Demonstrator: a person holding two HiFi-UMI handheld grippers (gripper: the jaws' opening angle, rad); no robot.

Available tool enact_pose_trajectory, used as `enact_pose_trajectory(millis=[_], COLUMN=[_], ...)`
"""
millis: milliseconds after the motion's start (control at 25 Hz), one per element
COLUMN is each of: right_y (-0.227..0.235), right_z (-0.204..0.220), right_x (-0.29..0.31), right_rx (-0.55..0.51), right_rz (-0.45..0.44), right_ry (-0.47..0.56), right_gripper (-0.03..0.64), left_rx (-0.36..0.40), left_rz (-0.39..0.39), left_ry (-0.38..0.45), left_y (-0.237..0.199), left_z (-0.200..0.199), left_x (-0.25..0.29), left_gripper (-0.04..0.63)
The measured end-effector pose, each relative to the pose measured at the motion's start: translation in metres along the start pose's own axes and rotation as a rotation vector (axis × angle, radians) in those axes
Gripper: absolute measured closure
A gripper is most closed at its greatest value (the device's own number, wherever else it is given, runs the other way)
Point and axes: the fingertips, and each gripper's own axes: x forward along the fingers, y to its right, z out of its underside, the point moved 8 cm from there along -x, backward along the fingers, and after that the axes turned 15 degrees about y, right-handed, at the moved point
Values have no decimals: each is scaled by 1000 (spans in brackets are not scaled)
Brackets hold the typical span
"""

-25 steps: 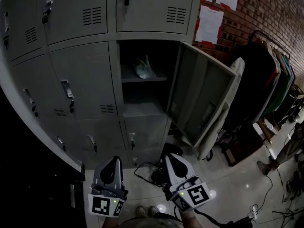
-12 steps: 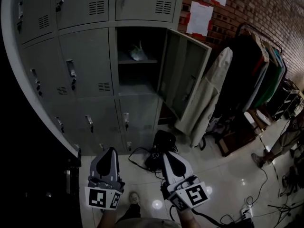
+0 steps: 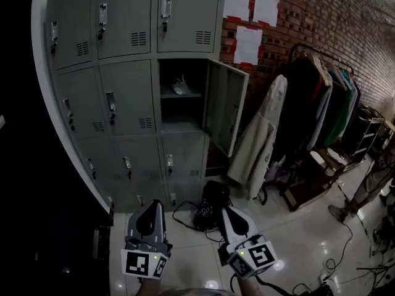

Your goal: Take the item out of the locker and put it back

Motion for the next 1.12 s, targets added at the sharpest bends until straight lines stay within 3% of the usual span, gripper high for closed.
enact_pose_trajectory(millis=[120,360,1120], right_y=[-24,-56,-53], right_z=[0,19,16], right_x=[-2,-3,-9], right_rx=[-15,12,15], right_rz=[1,-36,-35], right_ry=[30,-33,-66], right_gripper=[614,614,615], left_rx=[12,34,19], left_rz=[3,-12,-61], left_ry=[-23,-58,-32], left_y=[-2,-11,-1], left_z=[-9,-13,-19], left_x=[-11,-24,-32], left_gripper=[589,589,589])
